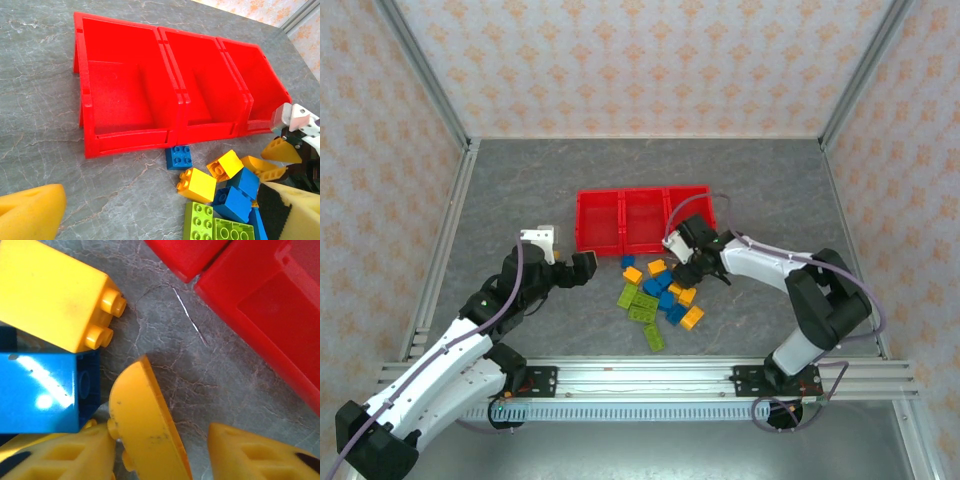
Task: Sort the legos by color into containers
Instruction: Pick up the lego from the center of the table.
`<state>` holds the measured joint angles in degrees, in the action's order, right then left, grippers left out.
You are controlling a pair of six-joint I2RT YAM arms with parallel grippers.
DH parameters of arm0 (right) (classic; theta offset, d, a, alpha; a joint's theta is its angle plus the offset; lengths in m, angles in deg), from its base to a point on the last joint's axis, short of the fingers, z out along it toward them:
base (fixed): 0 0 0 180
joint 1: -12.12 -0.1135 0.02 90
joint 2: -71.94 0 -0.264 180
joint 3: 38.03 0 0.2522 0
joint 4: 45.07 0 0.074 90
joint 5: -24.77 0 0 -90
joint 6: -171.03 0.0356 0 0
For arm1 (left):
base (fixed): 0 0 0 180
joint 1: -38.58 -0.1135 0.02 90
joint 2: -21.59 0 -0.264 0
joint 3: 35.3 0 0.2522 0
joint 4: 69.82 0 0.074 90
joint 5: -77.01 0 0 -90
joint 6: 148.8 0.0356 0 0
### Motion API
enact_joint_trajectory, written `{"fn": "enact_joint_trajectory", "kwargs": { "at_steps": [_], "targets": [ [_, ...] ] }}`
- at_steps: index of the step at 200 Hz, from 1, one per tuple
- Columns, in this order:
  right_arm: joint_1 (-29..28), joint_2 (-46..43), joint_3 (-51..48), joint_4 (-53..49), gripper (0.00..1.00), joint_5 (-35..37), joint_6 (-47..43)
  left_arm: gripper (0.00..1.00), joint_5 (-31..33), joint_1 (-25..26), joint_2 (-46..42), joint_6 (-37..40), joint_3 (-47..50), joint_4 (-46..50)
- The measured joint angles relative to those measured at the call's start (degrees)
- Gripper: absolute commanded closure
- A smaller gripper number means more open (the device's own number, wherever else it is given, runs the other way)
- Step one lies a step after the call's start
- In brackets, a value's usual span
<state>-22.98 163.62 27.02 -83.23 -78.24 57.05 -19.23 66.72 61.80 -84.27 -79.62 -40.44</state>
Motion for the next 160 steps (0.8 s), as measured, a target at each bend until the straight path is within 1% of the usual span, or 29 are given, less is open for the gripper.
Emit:
{"fn": "enact_joint_trajectory", "kwargs": {
  "at_steps": [14, 18, 23, 44, 86, 111, 131, 160],
  "targets": [
    [0.0, 1.1, 0.4, 0.1, 0.61, 0.6, 0.1, 0.01, 0.0, 0.0, -0.1, 0.0, 0.0, 0.0],
    [0.0, 1.4, 0.5, 0.2, 0.65, 0.9, -0.1, 0.01, 0.0, 0.0, -0.3, 0.0, 0.0, 0.0],
    [0.0, 1.7, 0.6, 0.2, 0.68, 1.1, 0.1, 0.01, 0.0, 0.0, -0.5, 0.0, 0.0, 0.0],
    [0.0, 3.5, 1.3, 0.4, 0.76, 1.7, 0.0, 0.01, 0.0, 0.0, -2.1, 0.0, 0.0, 0.0],
    [0.0, 3.6, 1.9, 0.8, 0.94, 2.7, 0.4, 0.01, 0.7, 0.0, -4.5, 0.0, 0.2, 0.0],
    [0.0, 1.3, 2.1, -0.5, 1.00, 2.9, 1.1, 0.01, 1.0, 0.0, -4.1, 0.0, 0.2, 0.0],
    [0.0, -2.8, 3.5, -2.5, 1.00, 3.0, 2.4, 0.01, 1.9, 0.1, -3.4, 0.0, 0.2, 0.0],
    [0.5, -7.3, 8.2, -3.4, 1.00, 2.0, 3.8, 0.01, 4.2, 0.6, -2.1, 0.0, 0.2, 0.2]
  ]
}}
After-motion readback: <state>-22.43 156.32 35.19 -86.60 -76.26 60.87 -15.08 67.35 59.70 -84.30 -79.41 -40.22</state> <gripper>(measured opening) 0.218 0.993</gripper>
